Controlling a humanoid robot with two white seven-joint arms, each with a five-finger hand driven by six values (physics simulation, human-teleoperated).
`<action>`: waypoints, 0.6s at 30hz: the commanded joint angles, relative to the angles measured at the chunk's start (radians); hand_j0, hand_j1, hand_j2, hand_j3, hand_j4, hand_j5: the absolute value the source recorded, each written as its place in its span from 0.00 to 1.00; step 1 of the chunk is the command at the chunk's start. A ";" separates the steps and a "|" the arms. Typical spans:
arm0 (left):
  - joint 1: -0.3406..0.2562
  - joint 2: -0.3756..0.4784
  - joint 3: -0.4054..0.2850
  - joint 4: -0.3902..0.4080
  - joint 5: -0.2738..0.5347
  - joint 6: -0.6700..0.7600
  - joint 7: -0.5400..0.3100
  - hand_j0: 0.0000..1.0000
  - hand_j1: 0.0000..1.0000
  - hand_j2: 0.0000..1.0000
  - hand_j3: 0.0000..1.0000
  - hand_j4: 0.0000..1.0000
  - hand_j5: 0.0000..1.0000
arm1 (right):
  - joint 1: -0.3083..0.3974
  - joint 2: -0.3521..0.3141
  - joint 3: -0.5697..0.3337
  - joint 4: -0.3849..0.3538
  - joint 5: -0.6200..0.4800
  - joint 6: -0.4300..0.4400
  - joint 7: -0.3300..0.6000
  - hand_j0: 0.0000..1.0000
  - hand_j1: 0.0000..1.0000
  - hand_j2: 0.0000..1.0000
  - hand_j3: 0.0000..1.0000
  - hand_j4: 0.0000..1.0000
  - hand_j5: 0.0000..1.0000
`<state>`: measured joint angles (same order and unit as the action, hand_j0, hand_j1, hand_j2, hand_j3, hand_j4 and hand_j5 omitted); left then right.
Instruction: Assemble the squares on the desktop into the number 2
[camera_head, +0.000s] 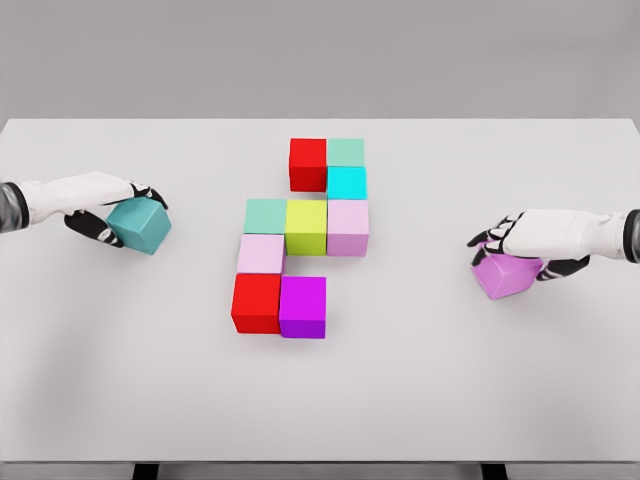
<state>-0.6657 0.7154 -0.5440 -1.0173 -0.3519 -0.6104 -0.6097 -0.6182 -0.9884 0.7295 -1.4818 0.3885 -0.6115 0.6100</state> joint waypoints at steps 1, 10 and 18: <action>0.000 0.003 -0.001 -0.001 0.002 0.000 -0.001 0.49 0.49 0.49 0.49 0.49 0.49 | 0.000 -0.001 -0.002 0.000 -0.002 0.001 0.001 0.66 0.66 0.66 0.66 0.66 0.66; -0.014 -0.007 -0.001 0.009 0.011 0.000 -0.001 0.32 0.32 0.32 0.32 0.32 0.32 | 0.000 0.000 -0.007 0.000 -0.017 0.001 0.001 0.47 0.47 0.47 0.47 0.47 0.47; -0.077 -0.059 -0.001 0.013 0.039 0.000 -0.001 0.25 0.25 0.25 0.25 0.25 0.25 | -0.003 0.014 -0.024 0.000 -0.059 0.001 0.001 0.40 0.40 0.40 0.40 0.40 0.40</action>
<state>-0.7486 0.6705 -0.5454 -1.0051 -0.3230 -0.6141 -0.6138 -0.6213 -0.9789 0.7086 -1.4817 0.3456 -0.6148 0.6097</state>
